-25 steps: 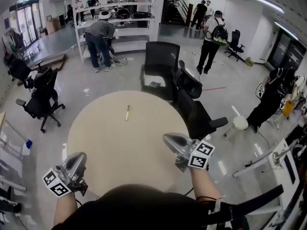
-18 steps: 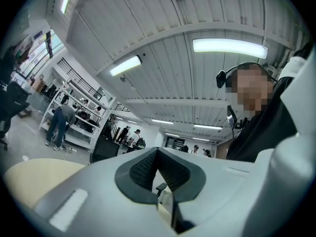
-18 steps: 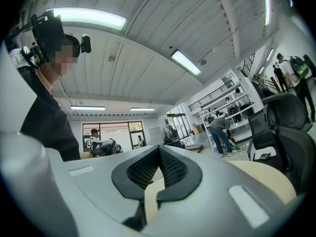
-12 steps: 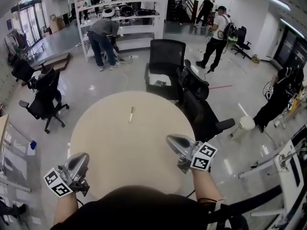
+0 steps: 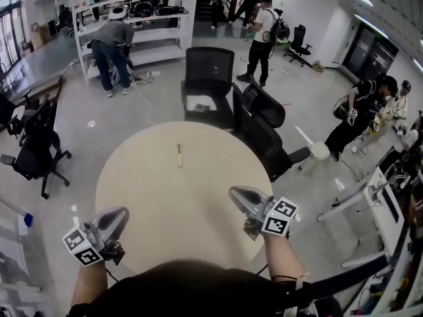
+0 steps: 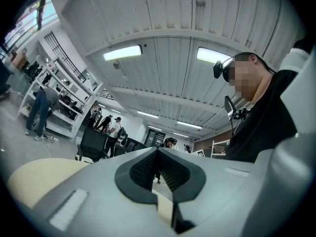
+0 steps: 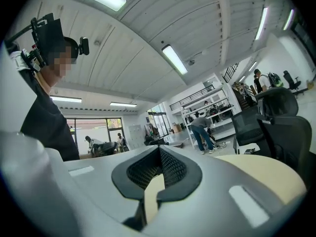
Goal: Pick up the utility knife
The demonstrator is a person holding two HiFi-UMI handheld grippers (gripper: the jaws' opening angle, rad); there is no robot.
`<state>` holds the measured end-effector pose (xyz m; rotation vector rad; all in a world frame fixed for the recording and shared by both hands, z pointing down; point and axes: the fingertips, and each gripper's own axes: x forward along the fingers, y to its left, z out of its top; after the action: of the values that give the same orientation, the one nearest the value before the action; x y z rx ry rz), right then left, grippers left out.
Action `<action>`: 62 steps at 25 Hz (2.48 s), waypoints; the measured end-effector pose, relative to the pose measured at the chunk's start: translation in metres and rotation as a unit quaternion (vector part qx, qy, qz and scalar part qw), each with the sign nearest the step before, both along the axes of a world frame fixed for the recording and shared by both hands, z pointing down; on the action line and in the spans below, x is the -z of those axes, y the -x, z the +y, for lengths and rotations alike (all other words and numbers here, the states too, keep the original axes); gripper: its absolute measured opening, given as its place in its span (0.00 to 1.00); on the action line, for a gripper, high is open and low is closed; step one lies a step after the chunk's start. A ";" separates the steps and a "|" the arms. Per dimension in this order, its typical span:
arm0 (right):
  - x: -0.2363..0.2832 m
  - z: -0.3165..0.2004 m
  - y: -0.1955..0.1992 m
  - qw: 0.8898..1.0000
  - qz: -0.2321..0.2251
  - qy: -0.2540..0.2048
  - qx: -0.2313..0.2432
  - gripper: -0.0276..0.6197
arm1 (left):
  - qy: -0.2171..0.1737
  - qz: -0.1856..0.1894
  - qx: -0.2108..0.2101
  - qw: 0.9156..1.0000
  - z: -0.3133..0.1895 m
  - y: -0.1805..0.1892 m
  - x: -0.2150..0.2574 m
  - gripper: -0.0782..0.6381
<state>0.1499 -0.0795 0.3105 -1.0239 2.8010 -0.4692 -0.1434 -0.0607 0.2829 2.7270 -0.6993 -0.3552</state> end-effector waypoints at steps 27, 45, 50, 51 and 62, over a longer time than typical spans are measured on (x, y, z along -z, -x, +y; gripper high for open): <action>0.022 -0.014 -0.018 0.999 0.037 -0.017 0.023 0.06 | -0.016 0.025 0.051 0.998 0.011 -0.016 0.015 0.09; -0.029 -0.107 -0.011 0.997 0.068 0.016 0.029 0.06 | 0.021 0.016 0.062 0.998 -0.075 -0.010 -0.033 0.09; -0.063 -0.165 -0.014 0.995 0.092 0.027 0.017 0.07 | 0.044 0.006 0.067 0.997 -0.123 -0.015 -0.065 0.09; -0.073 -0.177 -0.014 0.994 0.101 0.031 0.013 0.07 | 0.048 0.003 0.069 0.996 -0.132 -0.016 -0.072 0.09; -0.229 -0.329 0.028 0.972 0.203 0.113 0.026 0.21 | 0.075 -0.047 0.053 0.995 -0.247 -0.045 -0.181 0.09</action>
<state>0.1222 -0.4089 0.5397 -1.2137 3.1987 -0.6655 -0.0981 -0.3080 0.4644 2.5833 -0.8618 -0.1911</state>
